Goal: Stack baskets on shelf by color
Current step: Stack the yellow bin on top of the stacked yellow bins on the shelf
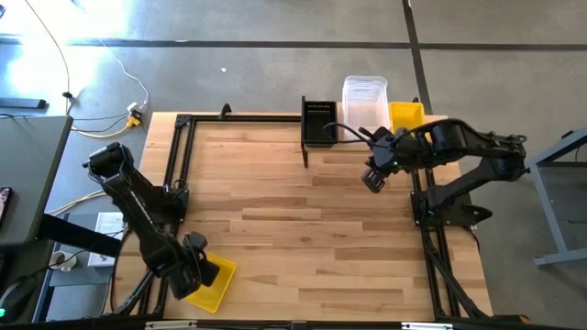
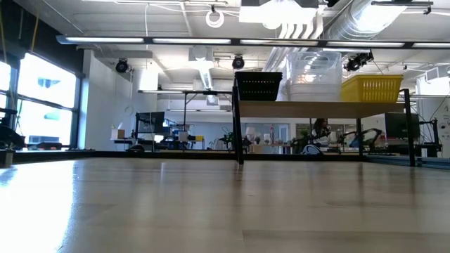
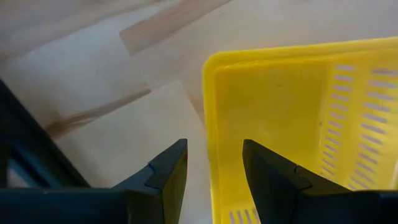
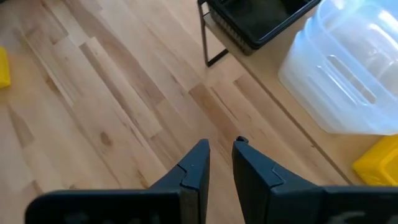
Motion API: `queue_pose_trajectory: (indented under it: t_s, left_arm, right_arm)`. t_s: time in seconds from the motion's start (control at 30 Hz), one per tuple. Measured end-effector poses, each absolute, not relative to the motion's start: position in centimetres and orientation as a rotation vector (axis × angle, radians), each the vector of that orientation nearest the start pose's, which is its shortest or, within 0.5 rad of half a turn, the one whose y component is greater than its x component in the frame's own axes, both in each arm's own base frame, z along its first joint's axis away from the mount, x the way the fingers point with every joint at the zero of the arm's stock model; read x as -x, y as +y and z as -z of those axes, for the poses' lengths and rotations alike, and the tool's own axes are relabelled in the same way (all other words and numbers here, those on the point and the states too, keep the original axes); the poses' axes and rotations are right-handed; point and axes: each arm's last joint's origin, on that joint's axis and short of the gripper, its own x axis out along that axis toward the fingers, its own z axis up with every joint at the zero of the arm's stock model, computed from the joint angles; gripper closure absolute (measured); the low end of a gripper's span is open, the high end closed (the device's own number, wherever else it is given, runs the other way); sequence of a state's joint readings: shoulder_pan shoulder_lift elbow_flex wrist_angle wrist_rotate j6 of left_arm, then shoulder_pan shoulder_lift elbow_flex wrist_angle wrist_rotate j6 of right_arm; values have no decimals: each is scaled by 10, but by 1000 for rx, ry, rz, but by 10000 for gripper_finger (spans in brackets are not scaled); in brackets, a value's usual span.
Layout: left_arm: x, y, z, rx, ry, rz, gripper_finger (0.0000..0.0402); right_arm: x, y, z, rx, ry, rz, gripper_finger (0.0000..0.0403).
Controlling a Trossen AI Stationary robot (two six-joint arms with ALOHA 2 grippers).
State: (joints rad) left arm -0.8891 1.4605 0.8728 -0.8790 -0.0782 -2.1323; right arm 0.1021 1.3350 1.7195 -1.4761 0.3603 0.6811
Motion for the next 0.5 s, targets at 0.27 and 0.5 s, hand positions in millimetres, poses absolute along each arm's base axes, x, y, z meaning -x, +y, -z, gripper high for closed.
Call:
queue_pose_trajectory:
  t_s: [0.27,0.5]
  left_arm:
    - [-154,-177,-174,1149,1201,-966,297]
    - [-165,-172,-175,1207,1109,-982,392]
  right_arm:
    - [-206,20,-424,-333,931,544,346]
    - [-205,25,-424,-302,930,527,346]
